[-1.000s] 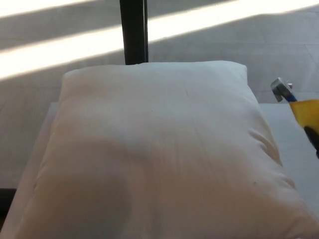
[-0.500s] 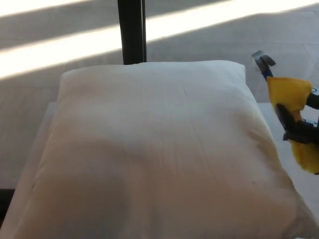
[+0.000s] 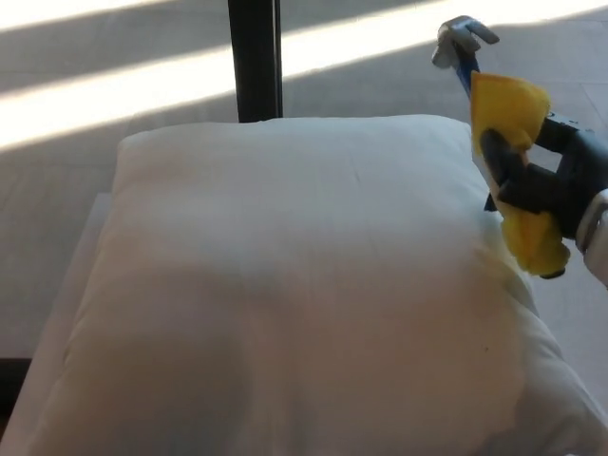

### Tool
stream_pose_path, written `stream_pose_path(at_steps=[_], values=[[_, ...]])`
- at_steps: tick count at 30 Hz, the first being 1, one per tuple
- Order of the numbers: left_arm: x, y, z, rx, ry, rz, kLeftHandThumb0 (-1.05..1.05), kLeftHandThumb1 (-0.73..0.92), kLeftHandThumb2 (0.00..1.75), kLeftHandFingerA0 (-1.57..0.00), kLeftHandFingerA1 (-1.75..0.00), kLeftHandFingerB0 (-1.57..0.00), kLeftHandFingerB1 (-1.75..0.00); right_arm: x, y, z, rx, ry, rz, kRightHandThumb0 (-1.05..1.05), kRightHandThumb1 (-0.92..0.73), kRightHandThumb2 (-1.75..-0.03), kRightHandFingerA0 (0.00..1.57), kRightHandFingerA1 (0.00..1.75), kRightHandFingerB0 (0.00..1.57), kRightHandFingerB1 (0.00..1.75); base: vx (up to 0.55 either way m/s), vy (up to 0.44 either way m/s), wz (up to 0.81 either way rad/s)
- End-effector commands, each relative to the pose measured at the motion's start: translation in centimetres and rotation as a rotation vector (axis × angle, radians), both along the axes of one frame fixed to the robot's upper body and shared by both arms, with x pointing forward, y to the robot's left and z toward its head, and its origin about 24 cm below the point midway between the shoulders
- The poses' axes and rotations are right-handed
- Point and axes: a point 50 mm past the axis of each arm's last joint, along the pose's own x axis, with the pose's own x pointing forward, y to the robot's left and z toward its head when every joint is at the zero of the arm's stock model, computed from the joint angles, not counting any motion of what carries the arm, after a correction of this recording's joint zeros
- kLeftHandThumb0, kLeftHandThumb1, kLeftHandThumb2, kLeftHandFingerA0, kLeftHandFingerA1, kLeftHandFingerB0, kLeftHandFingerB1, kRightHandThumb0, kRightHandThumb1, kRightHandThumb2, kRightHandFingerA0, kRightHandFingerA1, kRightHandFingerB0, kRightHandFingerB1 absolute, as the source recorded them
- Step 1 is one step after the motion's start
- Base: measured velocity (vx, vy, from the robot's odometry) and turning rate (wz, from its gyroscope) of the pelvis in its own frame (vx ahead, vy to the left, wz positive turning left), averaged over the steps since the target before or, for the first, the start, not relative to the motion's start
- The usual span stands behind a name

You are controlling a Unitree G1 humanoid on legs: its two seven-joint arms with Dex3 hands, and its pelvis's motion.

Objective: A hammer is kept on the right hand side and a pillow is kept on the left hand side on the desk infront of the robot and the robot uses its right hand to pick up the hammer and makes a downward swinging motion to hit the pillow

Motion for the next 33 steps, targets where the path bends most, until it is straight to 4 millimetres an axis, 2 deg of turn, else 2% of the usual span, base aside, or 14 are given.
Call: stream_pose_path(at_steps=[1, 7, 13, 14, 17, 18, 19, 25, 26, 28, 29, 30, 32, 33], values=[[0.3, 0.3, 0.7, -0.028, -0.089, -0.048, -0.56, 0.7, 0.61, -0.67, -0.5, -0.54, -0.43, -4.1, 5.3, 17.2, 0.288, -0.274, 0.566, -0.31, -0.54, -1.21, 0.97, 1.75, 0.73, 1.65, 0.0, 0.0, 0.0], [-0.3, 0.6, 0.7, -0.033, -0.07, -0.034, -0.55, 0.7, 0.62, -0.64, -0.47, -0.51, -0.42, -5.5, 5.8, 20.0, 0.313, -0.31, 0.631, -0.29, -0.61, -1.12, 0.98, 1.75, 0.72, 1.64, 0.0, 0.0, 0.0], [0.0, 0.5, 0.7, -0.033, -0.075, -0.041, -0.56, 0.69, 0.61, -0.66, -0.47, -0.54, -0.43, -6.3, 6.6, 18.7, 0.293, -0.238, 0.731, -0.3, -0.52, -1.23, 0.96, 1.75, 0.73, 1.61, 0.0, 0.0, 0.0], [0.0, 0.5, 0.8, -0.031, -0.078, -0.044, -0.56, 0.69, 0.61, -0.66, -0.48, -0.54, -0.43, -6.2, 6.7, 17.8, 0.28, -0.188, 0.716, -0.3, -0.56, -1.14, 0.98, 1.75, 0.76, 1.52, 0.0, 0.0, 0.0], [0.1, 0.6, 0.8, -0.038, -0.081, -0.042, -0.57, 0.68, 0.61, -0.63, -0.47, -0.52, -0.42, -5.8, 6.8, 15.1, 0.243, -0.068, 0.713, -0.3, -0.56, -1.09, 1.0, 1.75, 0.81, 1.52, 0.0, 0.0, 0.0], [0.1, 0.6, 0.8, -0.038, -0.077, -0.036, -0.57, 0.67, 0.61, -0.67, -0.47, -0.54, -0.42, -5.7, 6.9, 14.4, 0.228, -0.044, 0.698, -0.27, -0.54, -1.18, 1.01, 1.75, 0.83, 1.53, 0.0, 0.0, 0.0], [0.1, 0.7, 0.8, -0.037, -0.075, -0.036, -0.56, 0.69, 0.61, -0.68, -0.47, -0.53, -0.42, -5.7, 6.9, 13.9, 0.222, -0.036, 0.698, -0.24, -0.57, -1.22, 0.99, 1.75, 0.76, 1.63, 0.0, 0.0, 0.0], [0.5, 0.7, 1.0, -0.021, -0.074, -0.063, -0.58, 0.7, 0.61, -0.66, -0.47, -0.53, -0.42, -5.5, 6.6, 7.4, 0.103, 0.185, 0.599, -0.26, -0.68, -1.1, 0.96, 1.75, 0.66, 1.65, 0.0, 0.0, 0.0], [0.5, 0.7, 1.0, -0.021, -0.073, -0.067, -0.58, 0.69, 0.61, -0.65, -0.47, -0.54, -0.42, -5.5, 6.5, 6.2, 0.09, 0.217, 0.59, -0.3, -0.81, -0.93, 0.99, 1.75, 0.65, 1.69, 0.0, 0.0, 0.0], [0.7, 0.7, 1.1, -0.022, -0.077, -0.07, -0.58, 0.69, 0.61, -0.65, -0.47, -0.54, -0.42, -5.5, 6.3, 5.0, 0.067, 0.244, 0.577, -0.3, -0.81, -0.93, 0.99, 1.75, 0.65, 1.69, 0.0, 0.0, 0.0], [0.7, 0.7, 1.1, -0.02, -0.077, -0.066, -0.57, 0.69, 0.61, -0.66, -0.46, -0.54, -0.42, -5.4, 6.0, 2.6, 0.033, 0.324, 0.54, -0.3, -0.8, -0.92, 1.0, 1.75, 0.67, 1.71, 0.0, 0.0, 0.0], [0.7, 0.7, 1.1, -0.022, -0.075, -0.064, -0.57, 0.69, 0.61, -0.67, -0.46, -0.56, -0.42, -5.4, 5.8, 1.7, 0.025, 0.352, 0.528, -0.28, -0.74, -1.07, 1.02, 1.75, 0.66, 1.7, 0.0, 0.0, 0.0], [0.7, 0.7, 1.0, -0.021, -0.073, -0.063, -0.57, 0.69, 0.61, -0.68, -0.46, -0.55, -0.42, -5.7, 5.3, -0.8, -0.021, 0.43, 0.489, -0.26, -0.72, -1.1, 1.02, 1.75, 0.64, 1.68, 0.0, 0.0, 0.0], [0.7, 0.7, 1.0, -0.033, -0.085, -0.058, -0.57, 0.68, 0.61, -0.67, -0.47, -0.54, -0.42, -6.1, 4.6, -3.8, -0.064, 0.491, 0.5, -0.26, -0.74, -1.1, 1.04, 1.75, 0.63, 1.75, 0.0, 0.0, 0.0]])
